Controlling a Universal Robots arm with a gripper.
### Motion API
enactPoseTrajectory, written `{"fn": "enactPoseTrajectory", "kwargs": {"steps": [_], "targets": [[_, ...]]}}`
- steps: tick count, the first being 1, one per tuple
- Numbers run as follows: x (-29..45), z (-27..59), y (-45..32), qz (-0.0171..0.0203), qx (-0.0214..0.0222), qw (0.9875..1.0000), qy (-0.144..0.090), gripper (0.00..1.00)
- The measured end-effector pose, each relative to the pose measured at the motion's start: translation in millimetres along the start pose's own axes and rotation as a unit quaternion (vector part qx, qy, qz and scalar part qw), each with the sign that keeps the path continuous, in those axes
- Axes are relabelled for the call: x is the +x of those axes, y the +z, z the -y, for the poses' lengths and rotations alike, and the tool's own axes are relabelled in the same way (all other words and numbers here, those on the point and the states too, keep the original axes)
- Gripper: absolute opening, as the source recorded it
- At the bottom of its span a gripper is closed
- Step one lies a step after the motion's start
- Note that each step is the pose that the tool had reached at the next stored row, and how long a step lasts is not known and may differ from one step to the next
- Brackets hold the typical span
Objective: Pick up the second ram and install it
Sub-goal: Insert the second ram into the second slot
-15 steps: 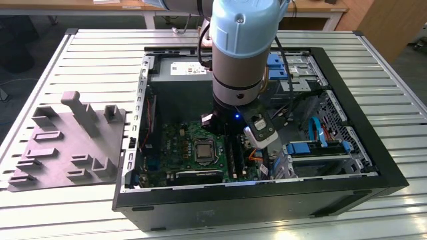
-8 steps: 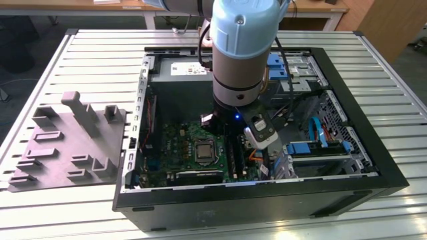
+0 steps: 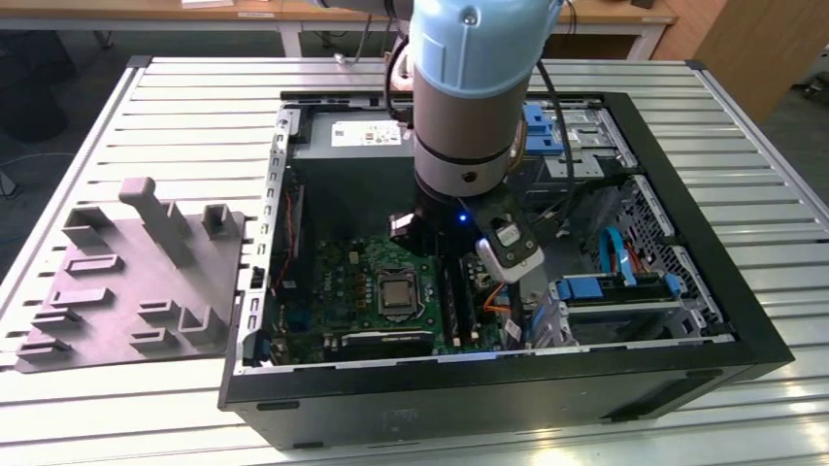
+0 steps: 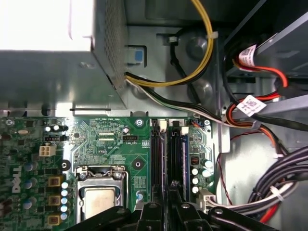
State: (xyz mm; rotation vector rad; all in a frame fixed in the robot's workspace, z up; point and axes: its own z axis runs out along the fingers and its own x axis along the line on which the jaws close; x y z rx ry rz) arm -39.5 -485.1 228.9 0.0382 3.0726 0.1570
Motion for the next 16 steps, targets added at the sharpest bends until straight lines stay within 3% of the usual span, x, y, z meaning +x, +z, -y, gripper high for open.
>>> {"fn": "enactPoseTrajectory", "kwargs": {"steps": [3, 12, 14, 16], "targets": [[-0.3, -0.5, -4.7, 0.0000, 0.0006, 1.0000, 0.000, 0.19], [-0.3, -0.5, -4.8, 0.0000, 0.0007, 1.0000, 0.000, 0.19], [-0.3, -0.5, -4.8, 0.0000, 0.0007, 1.0000, 0.000, 0.11], [-0.3, -0.5, -4.8, 0.0000, 0.0007, 1.0000, 0.000, 0.11]]}}
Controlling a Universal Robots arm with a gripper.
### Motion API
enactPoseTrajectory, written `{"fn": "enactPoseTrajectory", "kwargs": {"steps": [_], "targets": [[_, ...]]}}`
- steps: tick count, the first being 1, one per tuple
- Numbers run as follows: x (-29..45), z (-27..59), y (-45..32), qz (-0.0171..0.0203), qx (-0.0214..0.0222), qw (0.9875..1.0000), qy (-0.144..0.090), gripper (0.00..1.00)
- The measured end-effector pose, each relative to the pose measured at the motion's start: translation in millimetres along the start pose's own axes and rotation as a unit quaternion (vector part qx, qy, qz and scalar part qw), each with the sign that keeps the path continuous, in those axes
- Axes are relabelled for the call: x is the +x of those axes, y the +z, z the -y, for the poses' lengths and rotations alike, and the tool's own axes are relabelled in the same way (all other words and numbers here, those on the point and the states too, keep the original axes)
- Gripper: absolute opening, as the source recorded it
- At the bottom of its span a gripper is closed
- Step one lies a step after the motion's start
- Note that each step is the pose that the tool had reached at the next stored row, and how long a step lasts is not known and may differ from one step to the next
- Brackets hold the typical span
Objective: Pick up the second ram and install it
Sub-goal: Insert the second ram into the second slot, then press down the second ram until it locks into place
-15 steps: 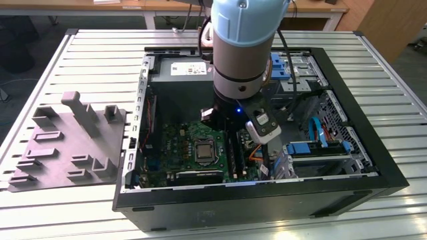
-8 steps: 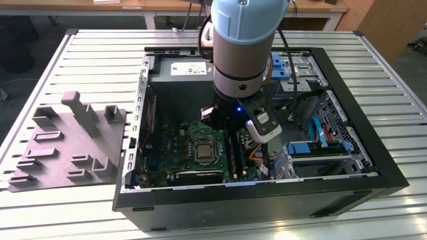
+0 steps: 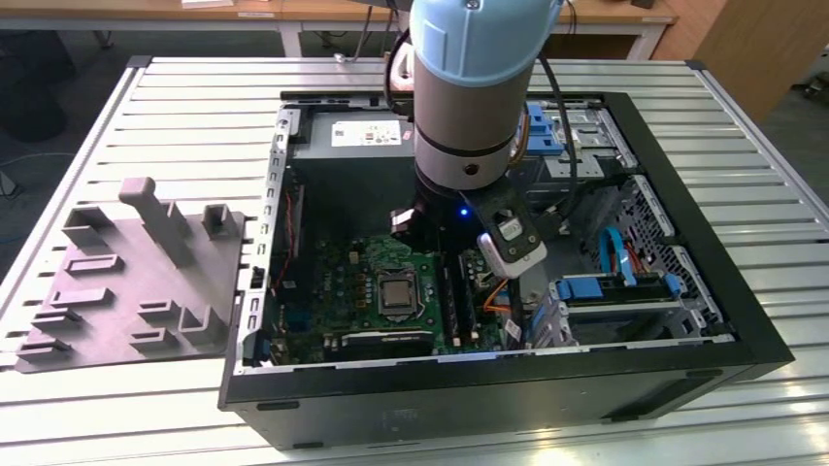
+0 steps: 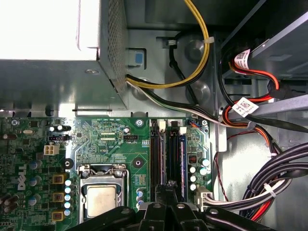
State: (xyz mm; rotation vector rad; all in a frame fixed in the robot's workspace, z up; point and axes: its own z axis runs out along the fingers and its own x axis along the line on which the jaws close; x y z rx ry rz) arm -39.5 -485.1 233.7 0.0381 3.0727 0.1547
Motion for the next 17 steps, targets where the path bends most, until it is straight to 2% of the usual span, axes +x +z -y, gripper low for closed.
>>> {"fn": "enactPoseTrajectory", "kwargs": {"steps": [10, 17], "targets": [[0.0, 0.0, 0.0, 0.0000, 0.0003, 1.0000, 0.000, 0.11], [0.2, -4.0, 0.5, 0.0000, 0.0003, 1.0000, 0.000, 0.11]]}}
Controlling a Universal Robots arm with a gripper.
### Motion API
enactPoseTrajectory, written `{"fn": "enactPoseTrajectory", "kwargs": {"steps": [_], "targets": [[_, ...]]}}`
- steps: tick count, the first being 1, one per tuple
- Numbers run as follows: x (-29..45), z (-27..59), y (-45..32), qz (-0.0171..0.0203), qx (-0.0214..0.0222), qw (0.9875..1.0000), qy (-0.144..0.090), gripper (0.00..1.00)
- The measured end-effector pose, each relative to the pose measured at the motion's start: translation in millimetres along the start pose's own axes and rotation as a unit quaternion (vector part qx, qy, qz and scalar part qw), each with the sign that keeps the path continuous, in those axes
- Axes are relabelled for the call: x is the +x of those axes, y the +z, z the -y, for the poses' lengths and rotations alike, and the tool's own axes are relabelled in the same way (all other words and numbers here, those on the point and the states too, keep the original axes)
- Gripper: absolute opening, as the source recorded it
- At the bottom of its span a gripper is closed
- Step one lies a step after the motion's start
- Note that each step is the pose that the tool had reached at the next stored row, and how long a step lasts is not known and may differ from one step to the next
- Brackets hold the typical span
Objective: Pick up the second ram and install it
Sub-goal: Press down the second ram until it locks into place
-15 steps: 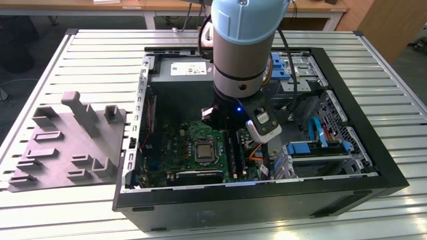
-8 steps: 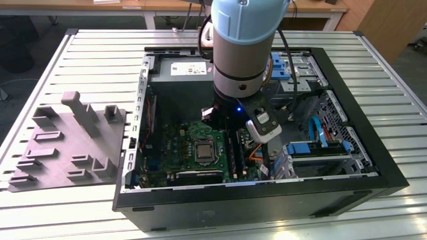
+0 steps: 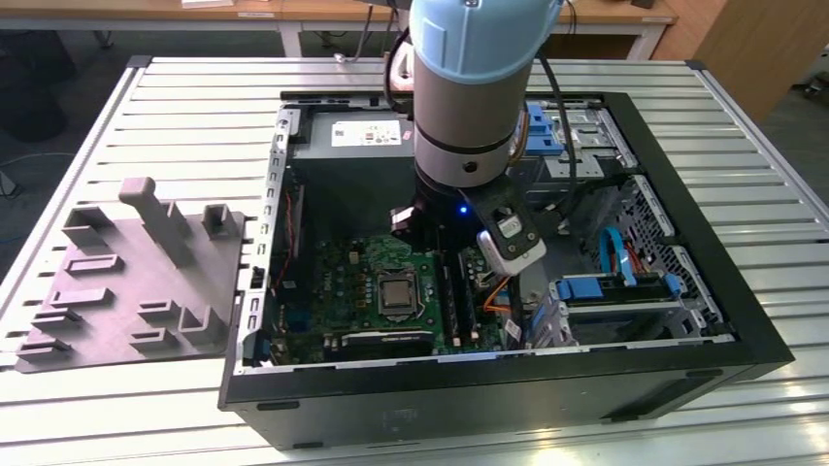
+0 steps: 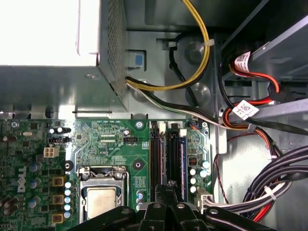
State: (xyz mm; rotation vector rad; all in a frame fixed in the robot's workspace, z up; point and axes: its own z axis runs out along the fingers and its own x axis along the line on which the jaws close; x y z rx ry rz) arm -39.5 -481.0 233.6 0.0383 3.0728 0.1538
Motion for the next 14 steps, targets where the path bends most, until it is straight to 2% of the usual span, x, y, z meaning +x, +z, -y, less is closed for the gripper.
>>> {"fn": "enactPoseTrajectory", "kwargs": {"steps": [14], "targets": [[0.5, -17.1, 2.3, 0.0000, 0.0000, 1.0000, 0.000, 0.11]]}}
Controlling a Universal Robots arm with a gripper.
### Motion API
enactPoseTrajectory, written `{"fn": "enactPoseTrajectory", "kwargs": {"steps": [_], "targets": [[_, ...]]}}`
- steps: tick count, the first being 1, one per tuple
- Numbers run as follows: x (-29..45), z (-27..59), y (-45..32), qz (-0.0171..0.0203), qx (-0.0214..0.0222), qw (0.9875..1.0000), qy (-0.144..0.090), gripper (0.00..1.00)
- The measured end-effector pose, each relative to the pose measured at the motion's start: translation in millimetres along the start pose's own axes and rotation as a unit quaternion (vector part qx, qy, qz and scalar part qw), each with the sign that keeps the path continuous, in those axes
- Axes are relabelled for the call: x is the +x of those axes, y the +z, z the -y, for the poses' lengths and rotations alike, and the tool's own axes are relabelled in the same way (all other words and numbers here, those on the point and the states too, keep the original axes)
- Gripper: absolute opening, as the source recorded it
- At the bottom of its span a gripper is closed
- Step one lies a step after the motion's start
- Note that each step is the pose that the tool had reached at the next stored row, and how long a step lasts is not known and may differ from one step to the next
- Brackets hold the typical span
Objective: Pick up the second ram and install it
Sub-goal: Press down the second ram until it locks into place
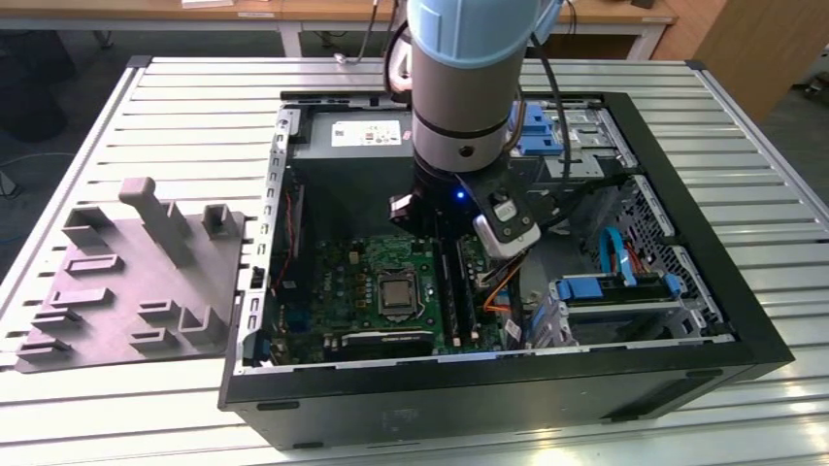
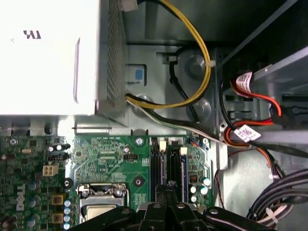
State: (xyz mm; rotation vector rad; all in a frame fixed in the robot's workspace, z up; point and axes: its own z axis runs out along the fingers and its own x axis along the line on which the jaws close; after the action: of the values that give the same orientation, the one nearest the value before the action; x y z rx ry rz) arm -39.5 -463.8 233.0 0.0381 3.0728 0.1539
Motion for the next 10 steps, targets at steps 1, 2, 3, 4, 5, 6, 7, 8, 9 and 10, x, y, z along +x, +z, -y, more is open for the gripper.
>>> {"fn": "enactPoseTrajectory", "kwargs": {"steps": [1, 2, 3, 4, 5, 6, 7, 8, 9, 10], "targets": [[0.0, -1.8, 0.2, 0.0000, 0.0000, 1.0000, 0.000, 0.11], [0.1, -3.9, 0.5, 0.0000, 0.0000, 1.0000, 0.000, 0.11], [0.2, -5.8, 0.8, 0.0000, 0.0000, 1.0000, 0.000, 0.11], [0.2, -7.6, 1.0, 0.0000, 0.0000, 1.0000, 0.000, 0.11], [0.3, -9.2, 1.2, 0.0000, 0.0000, 1.0000, 0.000, 0.11], [0.3, -10.4, 1.4, 0.0000, 0.0000, 1.0000, 0.000, 0.11], [0.4, -11.2, 1.8, 0.0000, 0.0001, 1.0000, 0.000, 0.11], [0.4, -12.0, 2.5, 0.0001, 0.0001, 1.0000, 0.001, 0.11], [0.5, -12.6, 3.3, 0.0001, -0.0001, 1.0000, 0.001, 0.11], [0.5, -13.3, 4.0, 0.0001, 0.0000, 1.0000, 0.001, 0.11]]}}
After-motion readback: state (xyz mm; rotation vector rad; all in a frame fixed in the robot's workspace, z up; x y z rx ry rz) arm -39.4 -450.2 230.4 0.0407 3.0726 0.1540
